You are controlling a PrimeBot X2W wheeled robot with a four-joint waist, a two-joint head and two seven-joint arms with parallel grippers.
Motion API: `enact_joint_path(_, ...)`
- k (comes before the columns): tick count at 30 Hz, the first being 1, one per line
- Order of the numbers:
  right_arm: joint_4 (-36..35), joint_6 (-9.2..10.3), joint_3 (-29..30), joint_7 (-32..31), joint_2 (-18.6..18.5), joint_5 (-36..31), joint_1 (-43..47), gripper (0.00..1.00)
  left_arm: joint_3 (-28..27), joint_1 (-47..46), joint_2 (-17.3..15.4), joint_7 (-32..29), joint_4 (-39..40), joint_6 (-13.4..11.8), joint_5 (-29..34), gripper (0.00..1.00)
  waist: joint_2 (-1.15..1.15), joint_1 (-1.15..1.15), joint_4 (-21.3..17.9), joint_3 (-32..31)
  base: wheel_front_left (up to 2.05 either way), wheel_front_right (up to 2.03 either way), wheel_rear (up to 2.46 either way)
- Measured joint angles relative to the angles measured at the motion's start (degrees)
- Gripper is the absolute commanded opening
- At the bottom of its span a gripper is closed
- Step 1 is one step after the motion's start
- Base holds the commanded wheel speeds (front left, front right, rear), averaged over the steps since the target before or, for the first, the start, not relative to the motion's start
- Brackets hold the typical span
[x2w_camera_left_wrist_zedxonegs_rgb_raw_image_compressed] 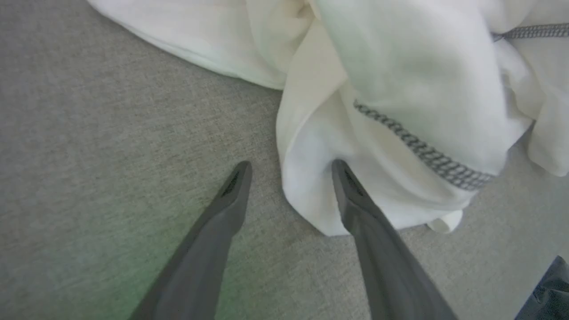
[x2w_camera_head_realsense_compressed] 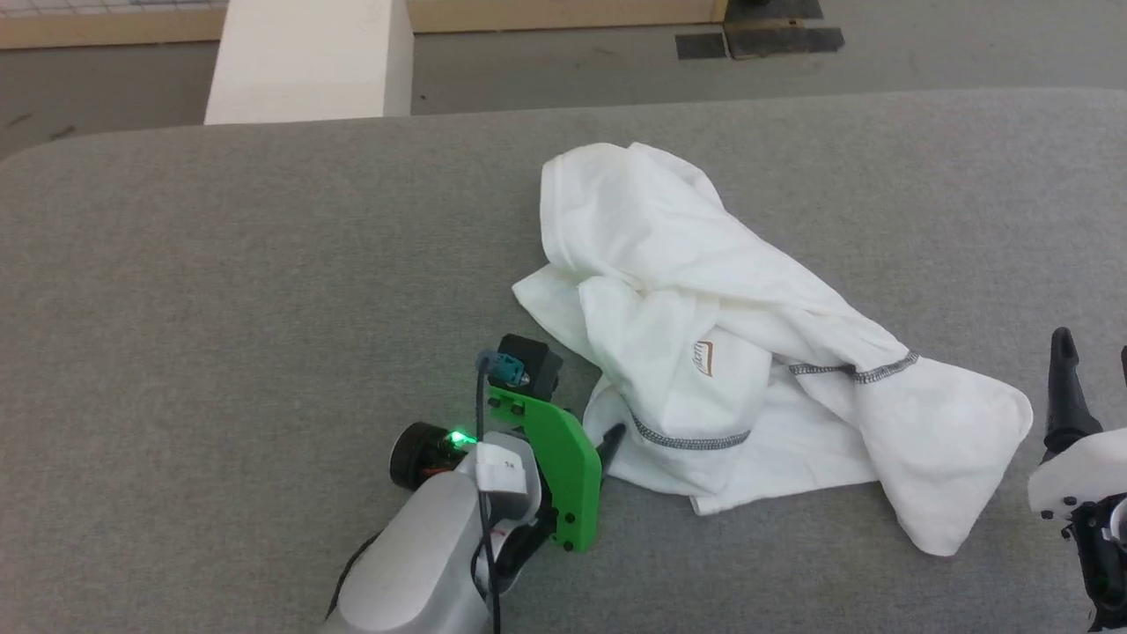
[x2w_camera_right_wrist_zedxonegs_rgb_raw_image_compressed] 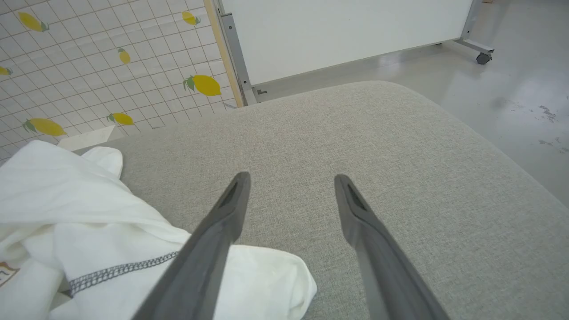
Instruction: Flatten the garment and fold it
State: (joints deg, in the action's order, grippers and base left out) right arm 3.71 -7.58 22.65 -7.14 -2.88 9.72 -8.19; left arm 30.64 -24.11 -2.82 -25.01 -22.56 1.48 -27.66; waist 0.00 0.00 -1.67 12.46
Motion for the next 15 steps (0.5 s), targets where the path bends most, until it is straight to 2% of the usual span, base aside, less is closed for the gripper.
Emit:
enact_joint_path(1,0.1,0.0,0.0,0.2,0.0,0.1,0.0,1.0,-0.1,-0.2,0.0,1.0,-0.4,0.1,-0.3,0.0,0.0,0.0,-0.2,0.3,0.0,0.0,0.0)
enact_joint_path(5,0.6,0.0,0.5,0.7,0.0,0.2,0.1,1.0,-1.2,-0.3,0.0,4.4,-0.7,1.0,-3.5,0.0,0.0,0.0,-0.2,0.7,0.0,0.0,0.0)
enact_joint_path(8,1.0,0.0,0.5,0.9,0.0,0.1,0.2,1.0,-5.3,-0.1,0.1,9.3,1.7,0.8,-7.6,0.0,0.0,0.0,0.6,0.5,0.0,0.0,0.0)
enact_joint_path(12,1.4,0.0,0.3,0.9,0.0,-0.2,0.7,1.0,-12.0,0.7,-0.4,13.9,7.1,-0.9,-11.8,0.0,0.0,0.0,2.1,-0.6,0.0,0.0,0.0)
enact_joint_path(15,1.7,0.0,-0.2,0.9,0.0,-0.2,1.3,1.0,-17.3,3.2,-2.6,15.4,12.0,-3.9,-13.7,0.0,0.0,0.0,3.6,-1.5,0.0,0.0,0.0)
